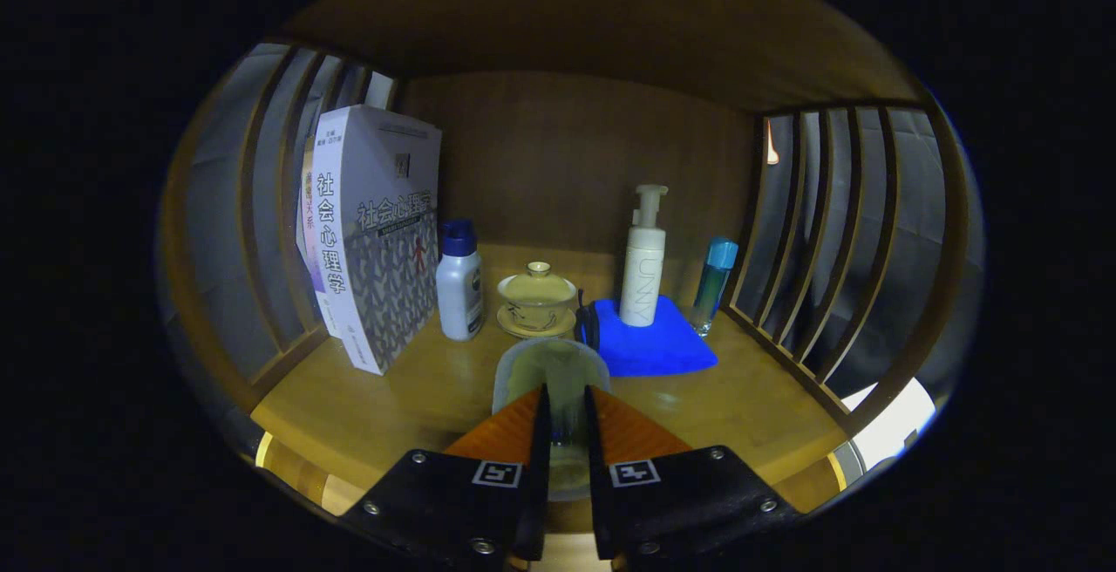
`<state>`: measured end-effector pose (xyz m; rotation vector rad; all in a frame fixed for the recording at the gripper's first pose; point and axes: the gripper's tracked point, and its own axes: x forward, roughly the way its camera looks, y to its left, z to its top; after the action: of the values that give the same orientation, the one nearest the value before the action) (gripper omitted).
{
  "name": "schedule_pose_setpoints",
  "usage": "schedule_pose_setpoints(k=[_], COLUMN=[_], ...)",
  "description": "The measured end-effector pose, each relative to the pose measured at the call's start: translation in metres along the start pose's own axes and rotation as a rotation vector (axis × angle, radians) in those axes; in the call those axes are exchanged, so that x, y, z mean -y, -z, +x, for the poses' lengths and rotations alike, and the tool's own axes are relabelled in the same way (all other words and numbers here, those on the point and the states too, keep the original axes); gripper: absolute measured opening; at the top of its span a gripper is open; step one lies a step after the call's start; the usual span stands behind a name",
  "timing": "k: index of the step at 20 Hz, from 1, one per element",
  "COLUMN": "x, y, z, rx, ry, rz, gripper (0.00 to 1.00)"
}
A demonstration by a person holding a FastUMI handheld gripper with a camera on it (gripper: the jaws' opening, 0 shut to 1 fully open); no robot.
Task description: Pull open the drawer, take out the items inside it, and place them on the countertop above the cabinet.
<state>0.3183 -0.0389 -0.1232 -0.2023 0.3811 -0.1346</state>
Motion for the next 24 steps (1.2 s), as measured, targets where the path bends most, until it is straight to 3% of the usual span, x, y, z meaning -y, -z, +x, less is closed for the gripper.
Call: schedule_pose_setpoints(k=[3, 8, 13, 18, 24], x=[-0.008, -0.023, 0.003, 0.012, -0.013], y=[0.003, -0.015, -0.034, 0.001, 0.071], z=[0.002, -0.046, -0.154, -0.223, -0.263], rx=[0.011, 0.147, 0.370, 0.381, 0.362], ry=[-0.033, -0.184, -0.149, -0.100, -0.146], rz=[0.023, 0.157, 0.177, 0.056, 0.045], gripper=[0.27, 0.95, 0.95, 0.95, 0.95])
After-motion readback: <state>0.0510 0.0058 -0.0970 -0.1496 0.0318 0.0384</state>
